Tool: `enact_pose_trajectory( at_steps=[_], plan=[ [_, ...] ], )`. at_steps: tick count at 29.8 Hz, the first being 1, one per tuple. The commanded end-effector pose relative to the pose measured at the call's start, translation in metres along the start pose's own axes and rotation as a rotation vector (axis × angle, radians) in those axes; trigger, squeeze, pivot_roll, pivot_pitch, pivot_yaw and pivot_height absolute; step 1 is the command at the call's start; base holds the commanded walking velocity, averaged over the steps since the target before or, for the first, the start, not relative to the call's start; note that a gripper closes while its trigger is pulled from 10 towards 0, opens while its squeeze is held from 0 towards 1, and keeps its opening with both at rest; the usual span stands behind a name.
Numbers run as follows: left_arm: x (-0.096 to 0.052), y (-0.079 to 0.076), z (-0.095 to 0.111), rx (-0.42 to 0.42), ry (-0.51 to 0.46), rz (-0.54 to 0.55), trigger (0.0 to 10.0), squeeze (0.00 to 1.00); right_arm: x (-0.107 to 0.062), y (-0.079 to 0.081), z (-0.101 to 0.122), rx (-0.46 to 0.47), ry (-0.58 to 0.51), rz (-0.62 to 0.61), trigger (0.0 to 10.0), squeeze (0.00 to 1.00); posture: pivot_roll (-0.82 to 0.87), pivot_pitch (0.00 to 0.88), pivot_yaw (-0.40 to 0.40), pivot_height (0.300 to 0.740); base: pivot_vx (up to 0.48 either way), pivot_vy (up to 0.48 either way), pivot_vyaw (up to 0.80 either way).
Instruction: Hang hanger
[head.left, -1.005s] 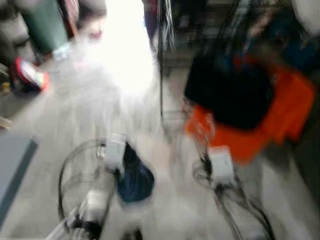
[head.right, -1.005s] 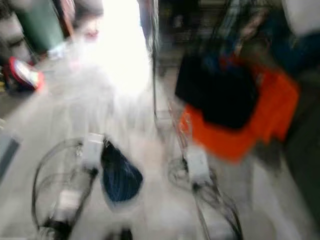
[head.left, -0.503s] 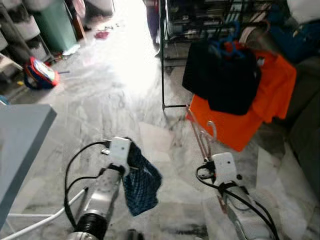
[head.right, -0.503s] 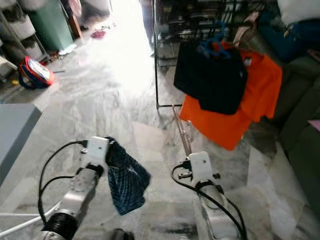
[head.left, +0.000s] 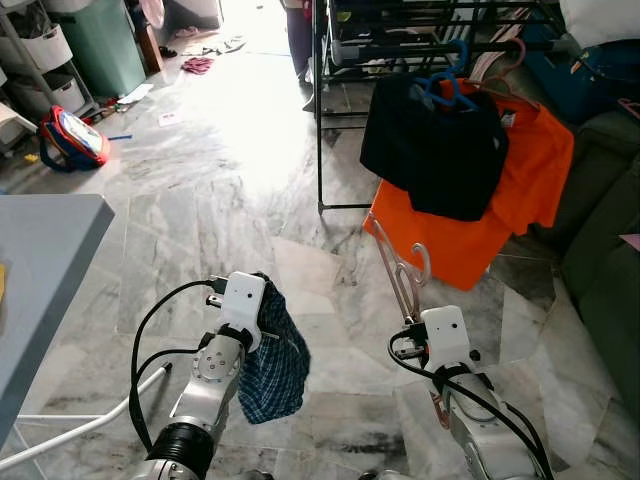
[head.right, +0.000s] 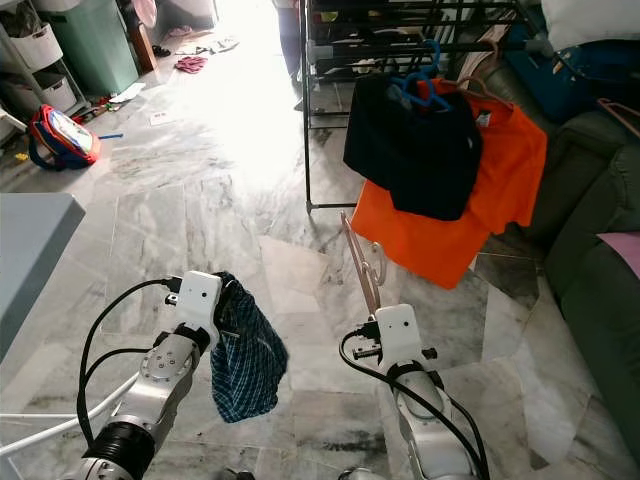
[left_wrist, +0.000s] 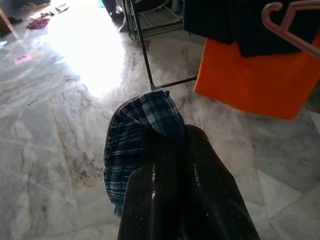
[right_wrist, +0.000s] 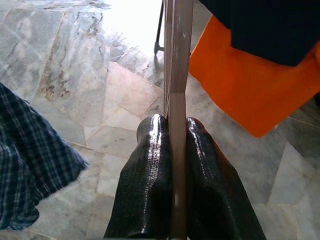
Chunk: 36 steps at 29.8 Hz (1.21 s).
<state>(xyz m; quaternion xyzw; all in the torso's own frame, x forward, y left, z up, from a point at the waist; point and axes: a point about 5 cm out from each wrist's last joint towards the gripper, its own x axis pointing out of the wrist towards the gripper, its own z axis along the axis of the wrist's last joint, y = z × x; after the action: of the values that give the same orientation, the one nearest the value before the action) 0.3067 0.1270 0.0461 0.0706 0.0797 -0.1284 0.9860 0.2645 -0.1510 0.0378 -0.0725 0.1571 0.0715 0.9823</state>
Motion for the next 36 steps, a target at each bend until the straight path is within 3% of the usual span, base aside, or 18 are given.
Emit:
enact_pose_trajectory(
  at_steps=[1, 14, 21, 36],
  plan=[
    [0.000, 0.001, 0.002, 0.002, -0.007, -0.009, 10.0, 0.00, -0.001, -0.001, 0.006, 0.010, -0.024, -0.006, 10.0, 0.00, -0.11, 0.134, 0.030, 0.740, 0.000, 0.000, 0.00],
    [0.002, -0.004, 0.002, -0.041, -0.004, -0.053, 10.0, 0.00, -0.003, 0.000, 0.004, 0.028, 0.006, -0.004, 10.0, 0.00, -0.13, 0.140, 0.033, 0.740, 0.000, 0.000, -0.66],
    [0.001, -0.012, 0.005, -0.083, -0.034, -0.128, 10.0, 0.00, -0.006, 0.000, 0.004, 0.008, 0.005, -0.003, 10.0, 0.00, -0.14, 0.152, 0.029, 0.740, 0.000, 0.000, -0.80],
    [0.003, -0.004, 0.009, -0.089, -0.042, -0.131, 10.0, 0.00, -0.011, 0.003, 0.001, -0.006, 0.017, 0.010, 10.0, 0.00, -0.14, 0.166, 0.029, 0.740, 0.000, 0.000, -0.69]
  ],
)
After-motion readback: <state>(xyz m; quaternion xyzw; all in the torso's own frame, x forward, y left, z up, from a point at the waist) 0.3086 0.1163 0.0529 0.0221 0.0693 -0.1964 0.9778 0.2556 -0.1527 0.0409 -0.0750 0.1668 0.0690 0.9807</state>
